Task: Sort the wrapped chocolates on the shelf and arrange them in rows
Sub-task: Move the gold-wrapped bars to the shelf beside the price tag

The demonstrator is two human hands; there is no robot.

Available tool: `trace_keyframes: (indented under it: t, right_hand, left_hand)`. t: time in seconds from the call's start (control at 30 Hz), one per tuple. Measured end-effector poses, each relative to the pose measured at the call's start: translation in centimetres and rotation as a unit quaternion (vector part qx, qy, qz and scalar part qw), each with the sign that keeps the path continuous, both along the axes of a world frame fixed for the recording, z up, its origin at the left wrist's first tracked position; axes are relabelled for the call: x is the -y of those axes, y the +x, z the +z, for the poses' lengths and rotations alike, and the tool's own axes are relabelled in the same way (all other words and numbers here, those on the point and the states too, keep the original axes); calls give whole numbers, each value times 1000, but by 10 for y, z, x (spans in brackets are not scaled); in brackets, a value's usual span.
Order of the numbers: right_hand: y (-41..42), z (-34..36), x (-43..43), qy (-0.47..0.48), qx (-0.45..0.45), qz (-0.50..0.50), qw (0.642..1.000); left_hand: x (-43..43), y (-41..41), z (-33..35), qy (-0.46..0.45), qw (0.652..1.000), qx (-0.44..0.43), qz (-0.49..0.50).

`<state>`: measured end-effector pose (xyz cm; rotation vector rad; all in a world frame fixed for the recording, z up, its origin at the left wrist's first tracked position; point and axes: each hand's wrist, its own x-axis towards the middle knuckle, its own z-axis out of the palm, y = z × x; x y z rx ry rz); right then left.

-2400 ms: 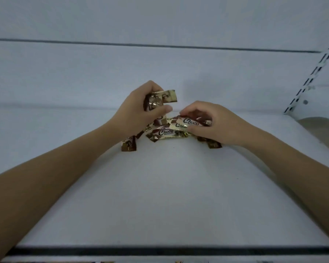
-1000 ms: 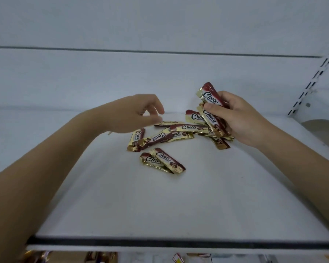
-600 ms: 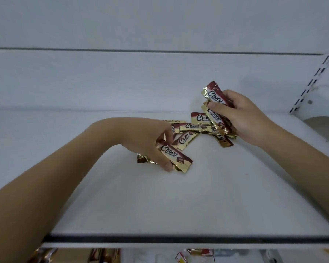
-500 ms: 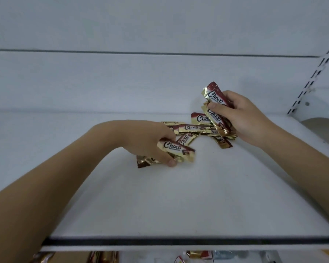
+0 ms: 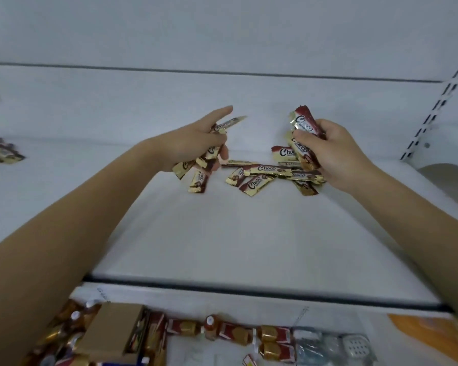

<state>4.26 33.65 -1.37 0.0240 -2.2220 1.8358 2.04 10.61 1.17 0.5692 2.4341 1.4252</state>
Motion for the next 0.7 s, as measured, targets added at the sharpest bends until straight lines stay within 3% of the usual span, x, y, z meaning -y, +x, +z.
trace_keyframes:
  t: [0.1,0.4,0.57,0.7]
  right_hand:
    - [7,5,3,28,-36,-24,999]
    - [90,1,18,-64,-49,26,996]
    - [183,-27,14,-16,-116,52,992]
    - [249,-63,18,-3,-111,98,989]
  left_hand:
    - [6,20,6,72,995,-32,53]
    - [-1,135,-5,194,944,-116,241]
    - [6,250,-40,188,886,-204,372]
    - [7,343,-81,144,832,-236,482]
